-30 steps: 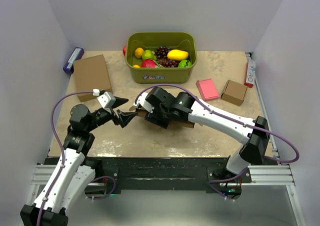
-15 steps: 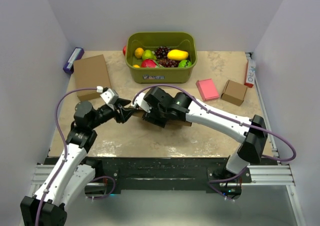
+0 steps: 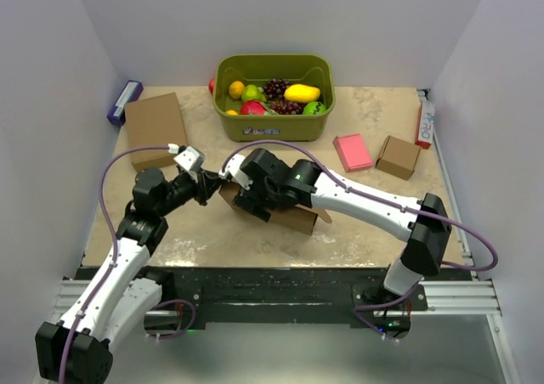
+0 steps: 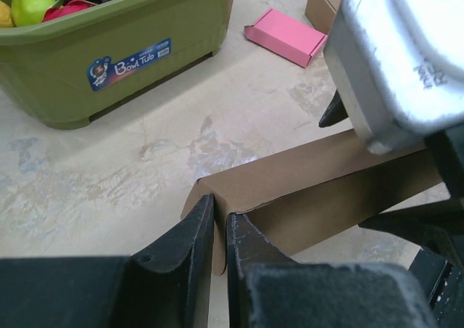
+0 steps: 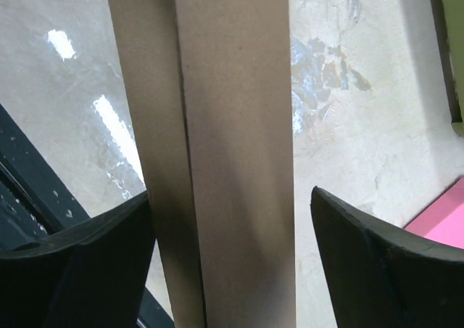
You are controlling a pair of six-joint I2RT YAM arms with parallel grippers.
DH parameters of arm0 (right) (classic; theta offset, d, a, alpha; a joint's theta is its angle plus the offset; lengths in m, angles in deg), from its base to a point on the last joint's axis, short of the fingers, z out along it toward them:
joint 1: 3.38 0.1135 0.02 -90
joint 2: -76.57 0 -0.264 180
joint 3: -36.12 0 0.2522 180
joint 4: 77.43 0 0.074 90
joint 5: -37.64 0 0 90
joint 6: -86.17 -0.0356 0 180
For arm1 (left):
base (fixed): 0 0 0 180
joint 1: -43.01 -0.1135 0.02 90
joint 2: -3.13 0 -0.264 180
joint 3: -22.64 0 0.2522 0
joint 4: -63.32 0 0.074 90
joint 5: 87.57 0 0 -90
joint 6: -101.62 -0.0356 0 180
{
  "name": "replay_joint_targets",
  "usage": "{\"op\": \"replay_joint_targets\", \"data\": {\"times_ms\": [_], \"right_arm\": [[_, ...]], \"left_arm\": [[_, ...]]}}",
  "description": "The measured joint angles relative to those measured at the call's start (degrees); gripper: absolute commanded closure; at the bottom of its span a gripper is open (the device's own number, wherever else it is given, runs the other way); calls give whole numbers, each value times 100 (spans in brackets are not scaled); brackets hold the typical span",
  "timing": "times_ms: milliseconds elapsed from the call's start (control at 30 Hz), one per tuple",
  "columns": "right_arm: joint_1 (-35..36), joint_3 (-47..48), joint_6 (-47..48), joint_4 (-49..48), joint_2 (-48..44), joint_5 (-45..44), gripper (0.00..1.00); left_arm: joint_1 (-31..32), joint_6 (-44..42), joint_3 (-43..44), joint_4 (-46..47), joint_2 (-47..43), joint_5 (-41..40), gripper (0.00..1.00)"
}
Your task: Fold the paper box
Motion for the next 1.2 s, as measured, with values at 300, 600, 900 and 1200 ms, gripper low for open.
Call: {"op": "replay_joint_targets", "data": {"times_ms": [300,600,900,1200], "right_arm": [[-20,-201,-859,-153,-369,-426,1],[-70,-238,-2105,310,-1742,-1294,1],[-627,-741,-2933,509,-2483,-1644,1],[-619,-1263,-3438,748,-3088,-1661,3]], "left_arm": [[20,63,52,13,76,-238,99],[26,262,518,-188,468,-396,98],[28,251,844,-546,789,-415,98],[28,256,1095,-852,927,-546,98]]}}
